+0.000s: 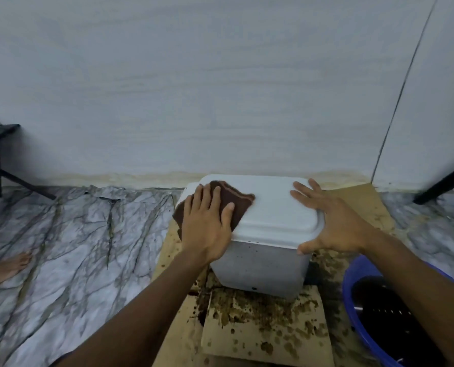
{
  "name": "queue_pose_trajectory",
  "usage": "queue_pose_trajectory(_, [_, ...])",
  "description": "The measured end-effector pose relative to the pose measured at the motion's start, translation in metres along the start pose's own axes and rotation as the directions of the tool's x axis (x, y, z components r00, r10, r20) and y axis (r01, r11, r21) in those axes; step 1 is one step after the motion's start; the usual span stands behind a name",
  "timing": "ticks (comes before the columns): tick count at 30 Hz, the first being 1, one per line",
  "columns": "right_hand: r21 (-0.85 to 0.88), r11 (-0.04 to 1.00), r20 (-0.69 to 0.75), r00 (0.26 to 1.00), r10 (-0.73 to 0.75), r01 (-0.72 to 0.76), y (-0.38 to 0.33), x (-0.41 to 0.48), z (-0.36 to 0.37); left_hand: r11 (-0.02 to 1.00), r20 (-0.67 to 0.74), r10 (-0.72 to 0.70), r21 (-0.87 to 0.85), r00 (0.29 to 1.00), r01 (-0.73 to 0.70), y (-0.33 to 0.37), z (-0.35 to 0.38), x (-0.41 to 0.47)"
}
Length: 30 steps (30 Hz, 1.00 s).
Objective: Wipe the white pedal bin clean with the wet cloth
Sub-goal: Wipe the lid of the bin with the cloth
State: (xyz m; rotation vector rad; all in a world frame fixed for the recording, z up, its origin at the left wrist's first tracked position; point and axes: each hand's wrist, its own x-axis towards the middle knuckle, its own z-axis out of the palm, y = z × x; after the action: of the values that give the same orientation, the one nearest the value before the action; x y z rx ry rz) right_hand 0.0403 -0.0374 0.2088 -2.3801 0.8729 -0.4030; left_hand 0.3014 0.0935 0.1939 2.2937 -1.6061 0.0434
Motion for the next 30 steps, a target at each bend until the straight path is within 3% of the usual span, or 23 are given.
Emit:
queue_pose_trajectory(2, [0.001,1.000,0.000,1.000,0.002,-0.002,0.002,0.000,0.001,0.999,0.023,0.044,0.029,0.999,-0.045,0.036,0.005,-0.003])
queue_pose_trajectory(4, [0.015,1.000,-0.012,1.000,-0.010,0.010,0.005,-0.001,0.000,0.983,0.081,0.175,0.042,0.981,-0.179,0.065,0.008,0.000])
queue_pose_trajectory(7, [0.028,0.999,-0.022,1.000,-0.021,0.022,0.009,-0.002,0.000,0.953,0.168,0.297,0.017,0.940,-0.304,0.069,0.001,0.013])
queue_pose_trajectory(9, [0.022,0.999,-0.011,1.000,-0.029,0.029,0.008,-0.002,0.000,0.963,0.187,0.260,0.022,0.947,-0.269,0.046,-0.006,0.023])
queue_pose_trajectory(13, [0.043,0.999,-0.011,1.000,-0.025,0.025,0.006,0.000,0.001,0.995,0.152,-0.016,0.099,0.988,0.001,0.006,-0.010,0.023])
queue_pose_trajectory(14, [0.042,0.999,-0.011,1.000,-0.023,0.024,0.006,0.000,0.002,0.995,0.146,-0.008,0.100,0.989,-0.006,0.009,-0.008,0.016])
queue_pose_trajectory(17, [0.046,0.999,-0.015,1.000,-0.017,0.018,0.007,0.001,0.002,0.971,0.141,0.230,0.037,0.963,-0.237,0.028,-0.004,-0.002])
queue_pose_trajectory(19, [0.057,0.998,-0.019,1.000,-0.015,0.016,0.006,0.001,0.002,0.951,0.165,0.302,0.014,0.939,-0.308,0.028,-0.007,0.002])
queue_pose_trajectory(23, [0.043,0.999,-0.027,0.999,-0.025,0.026,0.004,-0.001,0.003,0.991,0.194,0.121,0.029,0.973,-0.129,-0.004,-0.015,0.038])
queue_pose_trajectory(25, [0.031,0.999,-0.031,0.999,-0.033,0.034,0.003,-0.001,0.004,0.998,0.168,-0.062,0.007,0.984,0.062,-0.022,-0.019,0.049])
queue_pose_trajectory(28, [0.047,0.999,-0.038,0.999,-0.020,0.021,-0.002,-0.001,0.004,0.939,0.138,-0.325,-0.069,0.936,0.336,-0.015,-0.017,0.038])
queue_pose_trajectory(30, [0.027,0.999,-0.039,0.999,-0.016,0.017,-0.004,-0.001,0.003,0.952,0.128,-0.302,-0.009,0.945,0.306,0.008,-0.013,0.020])
